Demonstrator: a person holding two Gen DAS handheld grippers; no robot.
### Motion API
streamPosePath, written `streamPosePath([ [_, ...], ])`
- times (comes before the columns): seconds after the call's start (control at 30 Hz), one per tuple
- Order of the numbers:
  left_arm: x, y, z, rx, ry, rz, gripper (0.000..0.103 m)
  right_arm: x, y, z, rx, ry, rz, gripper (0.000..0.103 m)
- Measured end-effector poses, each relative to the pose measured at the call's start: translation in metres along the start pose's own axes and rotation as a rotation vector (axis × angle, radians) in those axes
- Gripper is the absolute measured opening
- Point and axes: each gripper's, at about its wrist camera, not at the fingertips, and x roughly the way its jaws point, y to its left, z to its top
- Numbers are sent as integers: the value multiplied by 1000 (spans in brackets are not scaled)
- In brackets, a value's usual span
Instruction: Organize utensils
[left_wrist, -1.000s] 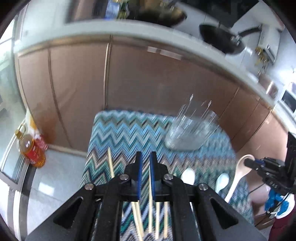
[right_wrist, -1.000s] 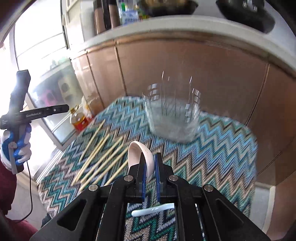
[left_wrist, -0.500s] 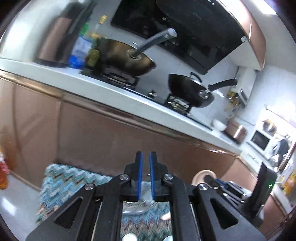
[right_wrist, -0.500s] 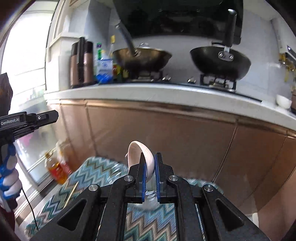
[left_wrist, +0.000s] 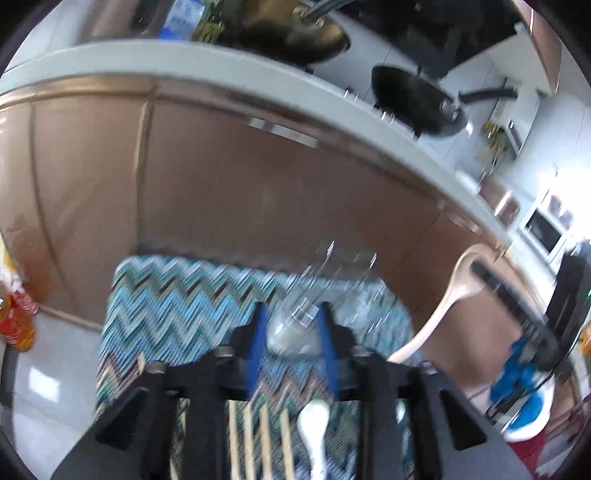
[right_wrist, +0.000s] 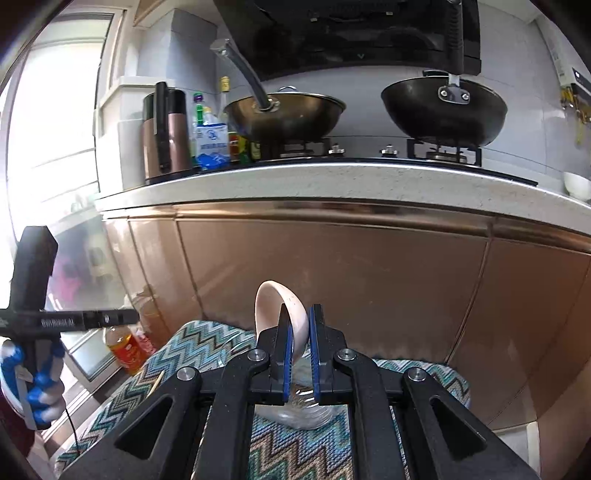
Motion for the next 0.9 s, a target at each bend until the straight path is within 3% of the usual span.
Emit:
streamPosePath([
  [0.17,24,28,-42,5,214,142,34,-3,4,-15,6,29,15,8],
  [0.33,57,65,-76,-75,392,212,33,-4,1,-30,16,61,18,8],
  [0.57,83,84,-94,-125,478,269,24,-2,-8,-45,31,92,17,8],
  [0.9,102,89,-97,-134,522,311,15,4,-19,-54,64,113,35,8],
])
